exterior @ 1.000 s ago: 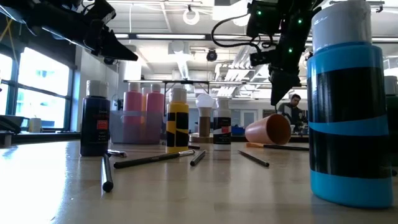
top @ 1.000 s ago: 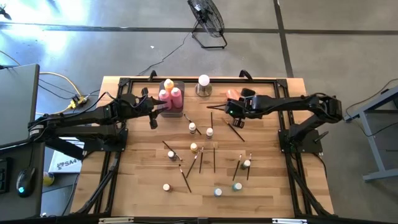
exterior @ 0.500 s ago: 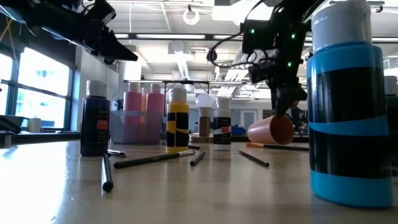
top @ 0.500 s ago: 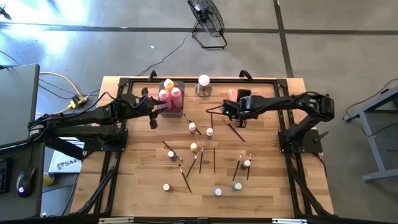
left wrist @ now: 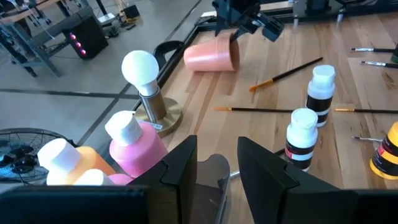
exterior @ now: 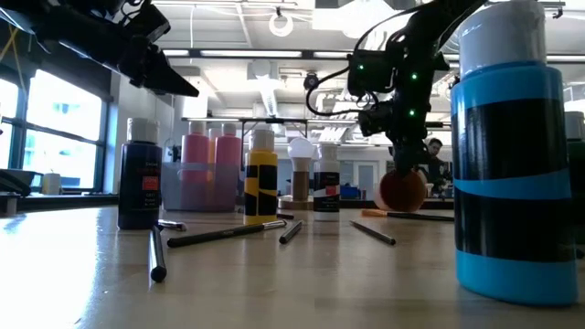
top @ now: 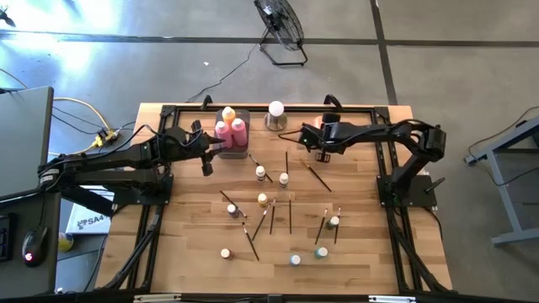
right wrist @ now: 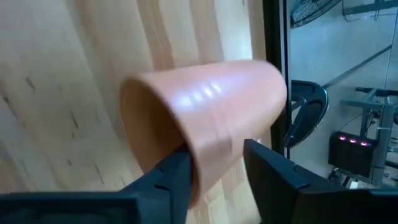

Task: Pick & Place Paint Supplies
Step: Adjust the orange cup

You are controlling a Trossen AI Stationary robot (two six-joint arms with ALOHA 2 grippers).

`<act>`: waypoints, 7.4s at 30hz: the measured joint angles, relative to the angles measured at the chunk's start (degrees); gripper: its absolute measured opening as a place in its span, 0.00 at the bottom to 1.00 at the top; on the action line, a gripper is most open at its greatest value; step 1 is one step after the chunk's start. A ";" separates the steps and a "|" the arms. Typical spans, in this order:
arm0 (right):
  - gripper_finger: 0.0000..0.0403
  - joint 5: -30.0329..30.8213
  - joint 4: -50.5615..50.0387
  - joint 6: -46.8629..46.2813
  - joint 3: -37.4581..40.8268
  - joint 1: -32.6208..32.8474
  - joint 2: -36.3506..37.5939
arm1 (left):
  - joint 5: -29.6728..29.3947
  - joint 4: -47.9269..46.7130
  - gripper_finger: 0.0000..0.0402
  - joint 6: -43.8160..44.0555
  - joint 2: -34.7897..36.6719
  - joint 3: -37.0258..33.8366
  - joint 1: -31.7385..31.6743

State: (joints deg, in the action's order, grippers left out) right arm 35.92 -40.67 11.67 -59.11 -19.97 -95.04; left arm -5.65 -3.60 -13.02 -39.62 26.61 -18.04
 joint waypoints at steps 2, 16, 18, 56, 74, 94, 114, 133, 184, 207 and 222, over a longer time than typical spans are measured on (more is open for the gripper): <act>0.27 -0.02 -0.02 -0.96 0.00 -0.13 0.00 | 0.00 0.02 0.28 0.00 0.00 0.00 0.02; 0.02 -2.79 0.68 -6.72 -0.26 -0.41 3.55 | 0.00 0.04 0.28 0.15 0.00 0.00 0.01; 0.02 -8.46 0.98 -9.28 -0.32 -0.96 5.87 | 0.00 0.06 0.28 0.15 0.00 0.00 0.02; 0.01 -35.91 -40.52 -26.52 -29.27 -20.80 -1.57 | 0.00 0.04 0.28 0.00 0.00 0.00 0.02; 0.01 -37.97 -44.95 -22.37 -31.47 -23.32 -7.72 | 0.00 -0.41 0.28 0.02 0.00 0.00 0.04; 0.01 -39.54 -42.98 -25.15 -30.46 -23.28 -7.72 | 0.11 -0.87 0.28 0.83 0.02 -0.02 0.04; 0.01 -41.06 -42.98 -26.47 -29.86 -22.29 -9.55 | -0.07 -0.85 0.28 1.33 0.02 -0.02 0.04; 0.01 -42.05 -42.92 -30.03 -29.86 -21.54 -9.49 | -0.04 -0.94 0.28 1.66 0.02 -0.02 0.04; 0.29 -40.22 -42.64 -29.87 -29.83 -21.64 -13.05 | -0.11 -1.51 0.28 2.71 0.02 -0.02 0.04; 0.29 -40.53 -43.65 -28.76 -35.59 -21.65 -12.85 | -0.07 -1.45 0.28 2.34 0.01 -0.02 0.04; 0.26 -38.02 -49.30 -26.41 -50.86 -18.45 -7.80 | -0.07 -1.40 0.28 2.35 0.01 -0.02 0.04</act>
State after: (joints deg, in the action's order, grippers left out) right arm -2.10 -89.97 -14.74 -109.97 -38.41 -102.85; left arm -5.72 -4.99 -10.67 -39.60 26.59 -18.00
